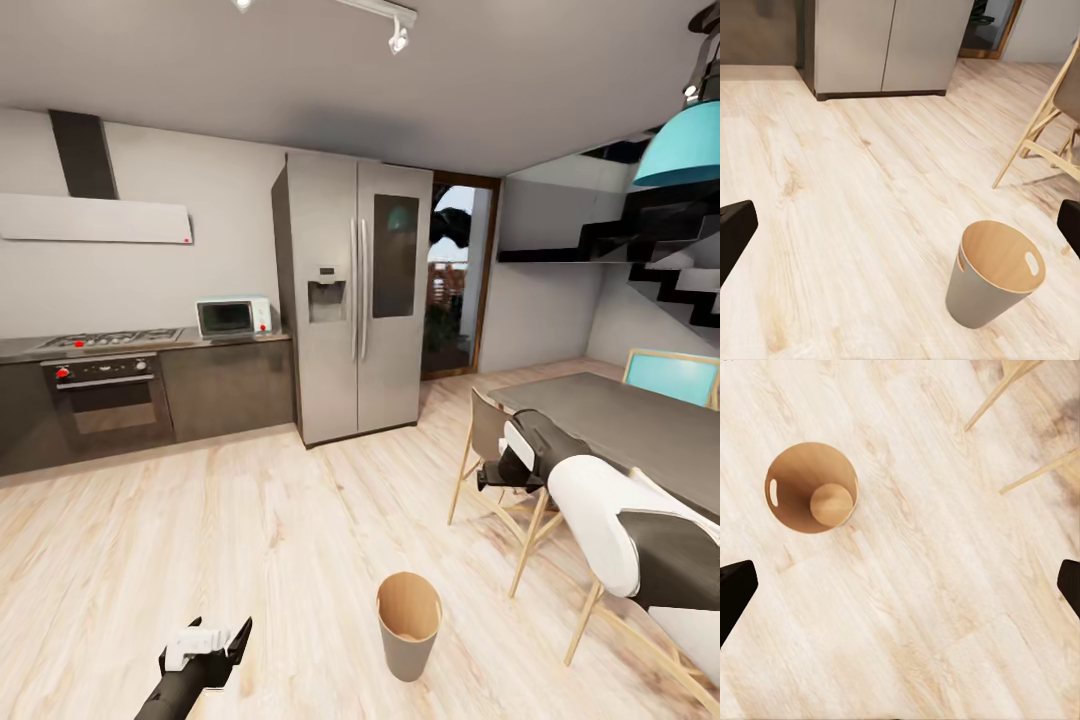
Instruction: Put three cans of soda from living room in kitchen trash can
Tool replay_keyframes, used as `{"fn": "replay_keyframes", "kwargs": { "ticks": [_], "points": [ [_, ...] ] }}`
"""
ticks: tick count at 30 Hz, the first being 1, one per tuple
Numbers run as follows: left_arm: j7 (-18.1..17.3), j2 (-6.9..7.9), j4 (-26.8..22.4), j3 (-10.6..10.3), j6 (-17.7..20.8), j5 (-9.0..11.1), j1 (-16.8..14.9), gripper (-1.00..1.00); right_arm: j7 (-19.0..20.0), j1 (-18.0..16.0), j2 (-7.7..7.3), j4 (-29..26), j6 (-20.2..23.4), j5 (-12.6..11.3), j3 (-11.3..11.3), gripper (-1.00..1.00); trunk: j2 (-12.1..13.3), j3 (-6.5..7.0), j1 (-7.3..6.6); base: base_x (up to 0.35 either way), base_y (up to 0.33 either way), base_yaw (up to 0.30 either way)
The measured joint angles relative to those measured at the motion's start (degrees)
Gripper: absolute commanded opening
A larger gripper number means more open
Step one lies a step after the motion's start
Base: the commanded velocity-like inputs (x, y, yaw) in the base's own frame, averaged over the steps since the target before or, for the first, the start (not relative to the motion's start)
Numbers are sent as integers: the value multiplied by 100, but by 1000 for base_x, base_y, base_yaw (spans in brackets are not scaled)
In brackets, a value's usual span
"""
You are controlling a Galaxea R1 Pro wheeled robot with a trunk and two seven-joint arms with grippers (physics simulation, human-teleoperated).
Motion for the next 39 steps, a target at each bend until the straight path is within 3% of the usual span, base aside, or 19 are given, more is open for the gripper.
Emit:
{"fn": "replay_keyframes", "kwargs": {
  "ticks": [18, 39],
  "points": [
    [3, -2, 3, 0, 2, 0, 0, 100, -10, 8, -12, 67, -312, 111, -14, 100, 0, 0, 0, 275, 131, 0],
    [3, -11, -58, 8, -7, 9, 0, 100, -3, 17, -63, 75, -343, 115, -27, 100, 0, 0, 0, 27, 10, 0]
  ]
}}
